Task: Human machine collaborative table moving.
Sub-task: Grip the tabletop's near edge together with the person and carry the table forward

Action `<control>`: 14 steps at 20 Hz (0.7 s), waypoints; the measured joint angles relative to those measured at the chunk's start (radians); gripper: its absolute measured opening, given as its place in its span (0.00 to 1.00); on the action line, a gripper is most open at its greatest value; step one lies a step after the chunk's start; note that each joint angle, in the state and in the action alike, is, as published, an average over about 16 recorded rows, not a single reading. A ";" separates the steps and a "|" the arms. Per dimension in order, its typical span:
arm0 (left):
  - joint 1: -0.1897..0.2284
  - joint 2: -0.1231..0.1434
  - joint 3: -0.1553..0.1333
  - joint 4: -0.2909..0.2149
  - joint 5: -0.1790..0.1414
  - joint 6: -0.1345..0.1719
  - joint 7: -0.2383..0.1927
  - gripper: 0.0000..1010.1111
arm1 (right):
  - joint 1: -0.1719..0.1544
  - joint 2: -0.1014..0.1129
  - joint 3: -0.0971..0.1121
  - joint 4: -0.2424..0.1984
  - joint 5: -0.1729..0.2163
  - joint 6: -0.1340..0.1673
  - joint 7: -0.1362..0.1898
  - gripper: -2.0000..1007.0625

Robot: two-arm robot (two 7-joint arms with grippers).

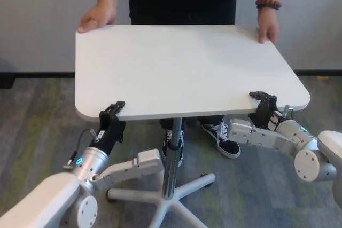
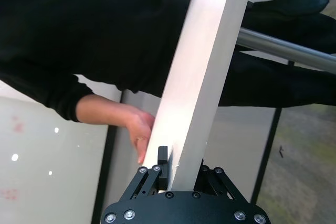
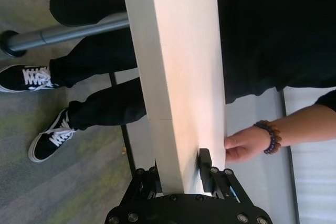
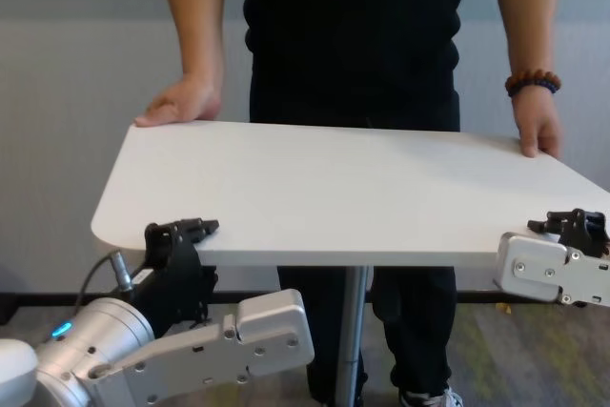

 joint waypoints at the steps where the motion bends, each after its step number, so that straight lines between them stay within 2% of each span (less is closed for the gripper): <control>1: -0.012 -0.005 0.002 0.022 -0.003 -0.008 0.002 0.25 | 0.000 0.000 0.000 0.000 0.000 0.000 0.000 0.36; 9: -0.121 -0.058 0.023 0.220 -0.028 -0.085 0.029 0.25 | -0.001 0.000 0.001 0.002 0.000 0.002 0.001 0.36; 14: -0.174 -0.084 0.035 0.312 -0.041 -0.119 0.043 0.25 | 0.000 0.000 0.001 0.001 0.000 0.002 0.000 0.36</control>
